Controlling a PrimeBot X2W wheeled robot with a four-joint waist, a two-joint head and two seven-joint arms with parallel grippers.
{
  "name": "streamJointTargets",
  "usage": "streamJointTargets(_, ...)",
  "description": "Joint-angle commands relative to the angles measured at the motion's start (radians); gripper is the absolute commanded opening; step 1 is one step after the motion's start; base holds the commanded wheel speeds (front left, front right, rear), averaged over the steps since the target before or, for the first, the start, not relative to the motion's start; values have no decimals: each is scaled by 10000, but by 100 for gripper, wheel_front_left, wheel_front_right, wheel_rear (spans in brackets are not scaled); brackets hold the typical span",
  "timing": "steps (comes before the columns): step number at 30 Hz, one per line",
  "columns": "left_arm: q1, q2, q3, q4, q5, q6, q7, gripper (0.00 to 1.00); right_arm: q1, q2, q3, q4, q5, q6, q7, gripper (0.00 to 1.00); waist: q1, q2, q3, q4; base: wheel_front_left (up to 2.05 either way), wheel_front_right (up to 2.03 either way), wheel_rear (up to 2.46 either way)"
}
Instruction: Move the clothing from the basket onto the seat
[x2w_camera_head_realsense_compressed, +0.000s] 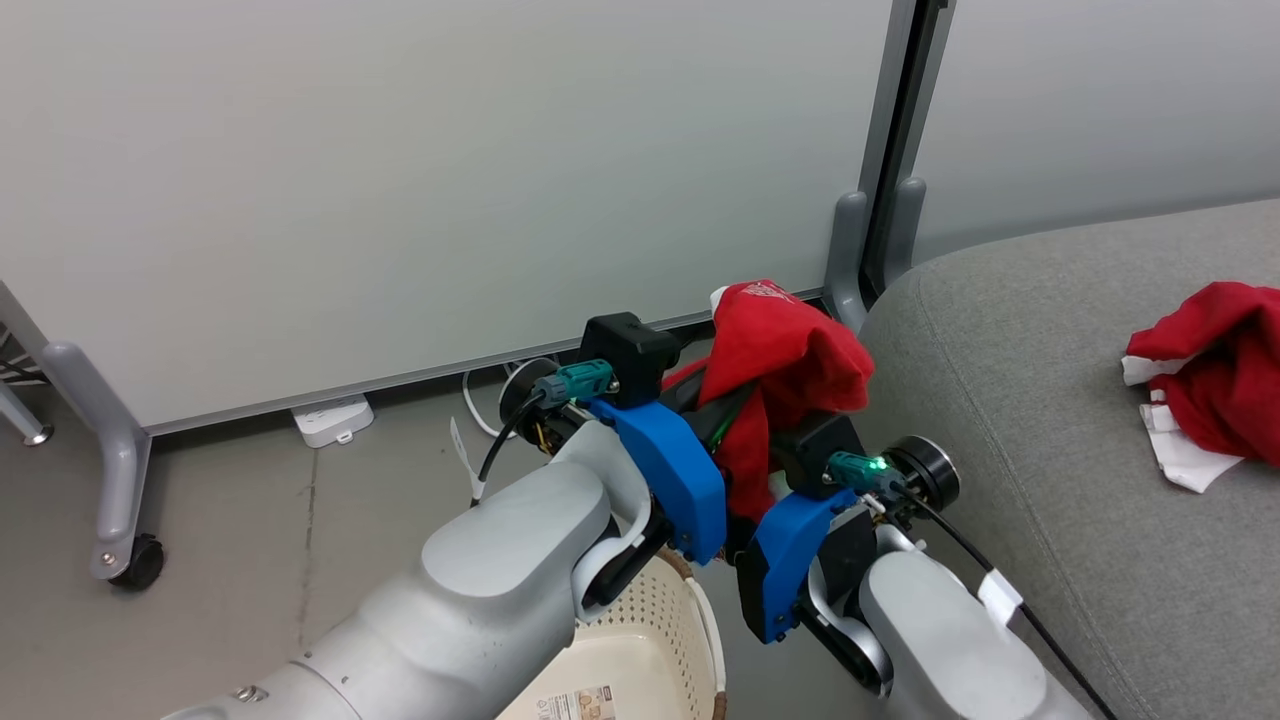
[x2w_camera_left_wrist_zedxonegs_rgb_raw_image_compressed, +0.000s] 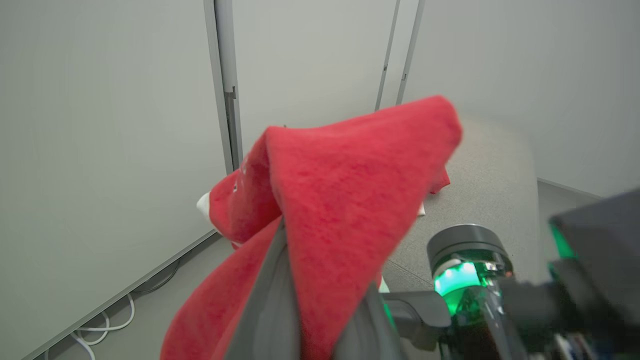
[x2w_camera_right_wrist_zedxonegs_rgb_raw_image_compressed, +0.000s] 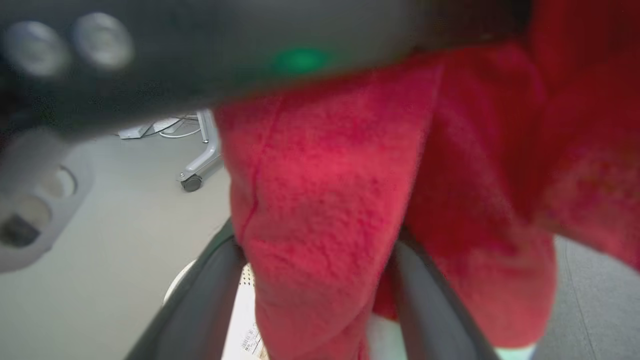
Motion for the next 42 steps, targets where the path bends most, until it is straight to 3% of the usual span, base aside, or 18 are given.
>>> streamJointTargets(1, -185, 16, -11, 1, -56, 59, -57, 0, -237, 61, 71, 243, -41, -7, -58, 45, -1, 0, -11, 19, 0, 0, 0)
streamJointTargets(2, -198, 16, -45, -4, -73, 57, -66, 0, -406, 70, 172, 481, -76, -7, -147, 0, -1, 0, -12, 34, 0, 0, 0)
streamJointTargets(12, -271, 15, -268, 113, -246, 41, -126, 0, -961, 125, 389, 1755, 274, -7, -945, 0, -1, 0, -67, 67, 0, 0, 0)
streamJointTargets(31, -186, 15, -426, 196, -395, 143, -245, 1, -1053, 133, 819, 2321, 576, -7, -1477, 0, -1, 0, -332, -50, 0, 0, 0)
streamJointTargets(32, -214, 15, -431, 191, -325, 167, -258, 100, -1079, 129, 835, 2341, 574, -7, -1495, 0, -1, 0, -347, -60, 0, 0, 0)
streamJointTargets(42, -116, 17, -135, 121, -181, 211, -268, 100, -1133, 60, 801, 2337, 612, -7, -1581, 0, -1, 0, -301, -23, 0, 0, 0)
